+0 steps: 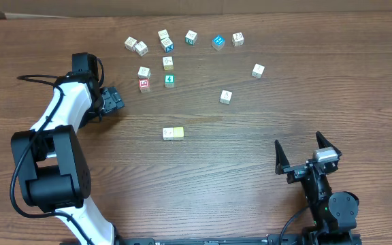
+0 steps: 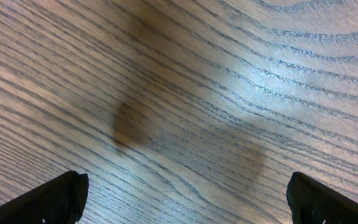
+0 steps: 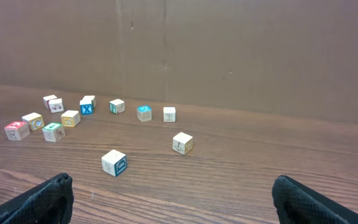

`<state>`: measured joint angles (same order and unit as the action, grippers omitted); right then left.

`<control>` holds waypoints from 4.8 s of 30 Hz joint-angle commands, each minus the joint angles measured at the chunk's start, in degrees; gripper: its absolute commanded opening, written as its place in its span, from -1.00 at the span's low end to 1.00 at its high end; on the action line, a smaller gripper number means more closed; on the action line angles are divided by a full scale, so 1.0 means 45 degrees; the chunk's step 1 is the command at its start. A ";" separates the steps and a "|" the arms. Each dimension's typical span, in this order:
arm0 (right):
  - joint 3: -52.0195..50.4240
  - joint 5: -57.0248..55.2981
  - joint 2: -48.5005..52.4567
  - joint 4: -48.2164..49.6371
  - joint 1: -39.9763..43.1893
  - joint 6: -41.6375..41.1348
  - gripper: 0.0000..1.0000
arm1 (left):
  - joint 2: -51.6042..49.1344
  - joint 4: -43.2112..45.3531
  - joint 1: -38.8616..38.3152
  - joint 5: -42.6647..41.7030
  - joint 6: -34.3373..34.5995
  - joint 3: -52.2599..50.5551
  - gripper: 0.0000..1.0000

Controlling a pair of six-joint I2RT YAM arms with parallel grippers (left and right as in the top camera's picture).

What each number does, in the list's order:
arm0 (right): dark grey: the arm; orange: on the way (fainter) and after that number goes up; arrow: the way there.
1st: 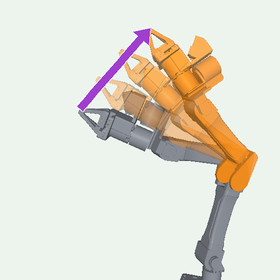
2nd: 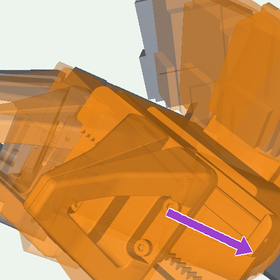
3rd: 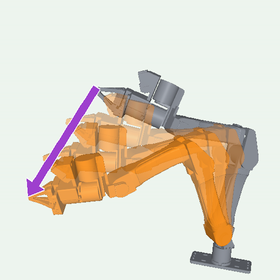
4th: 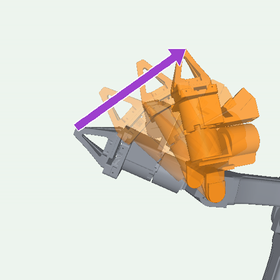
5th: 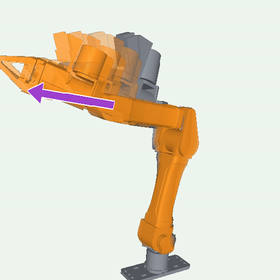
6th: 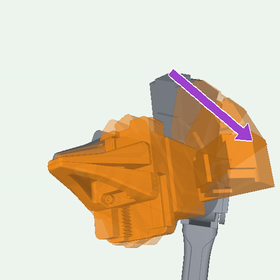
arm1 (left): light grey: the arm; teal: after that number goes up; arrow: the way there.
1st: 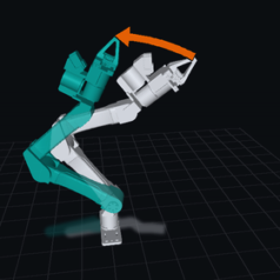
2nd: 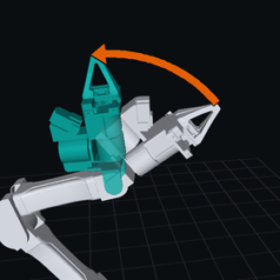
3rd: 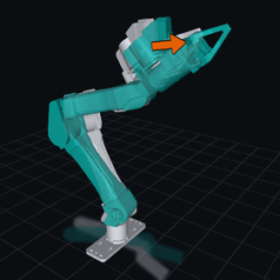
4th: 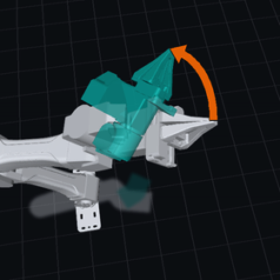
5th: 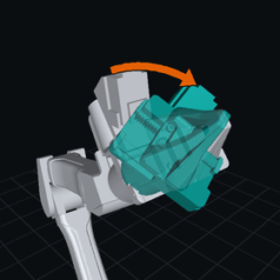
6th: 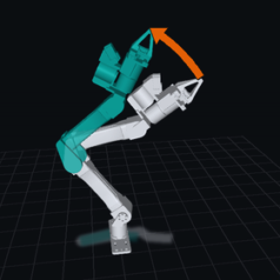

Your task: Form a horizontal line

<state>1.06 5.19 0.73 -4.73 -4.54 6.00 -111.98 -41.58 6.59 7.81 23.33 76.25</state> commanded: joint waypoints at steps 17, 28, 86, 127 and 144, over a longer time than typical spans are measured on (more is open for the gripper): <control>-0.0131 -0.0845 -0.0126 0.0719 0.0039 -0.0024 1.00 | -0.0044 -0.0024 -0.0039 0.0160 -0.0335 -0.0034 0.99; 0.0204 -0.0364 -0.0126 0.2501 0.0034 -0.1394 1.00 | -0.0044 -0.0019 -0.0044 0.0160 -0.0335 -0.0029 0.99; 3.2533 0.6300 2.4271 -1.3041 0.0024 -0.2467 1.00 | -0.0044 -0.0019 -0.0039 0.0160 -0.0335 -0.0029 0.99; 3.2504 0.3662 3.1440 -0.7495 -0.3483 -0.0597 1.00 | -0.0044 -0.0024 -0.0039 0.0160 -0.0335 -0.0034 1.00; 3.1935 0.2069 3.2251 -0.7140 -0.5066 -0.0724 0.85 | -0.0044 -0.0019 -0.0044 0.0165 -0.0335 -0.0029 0.99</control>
<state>144.94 14.59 144.94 -38.22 -25.74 3.18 -111.98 -41.71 6.59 7.81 23.31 76.20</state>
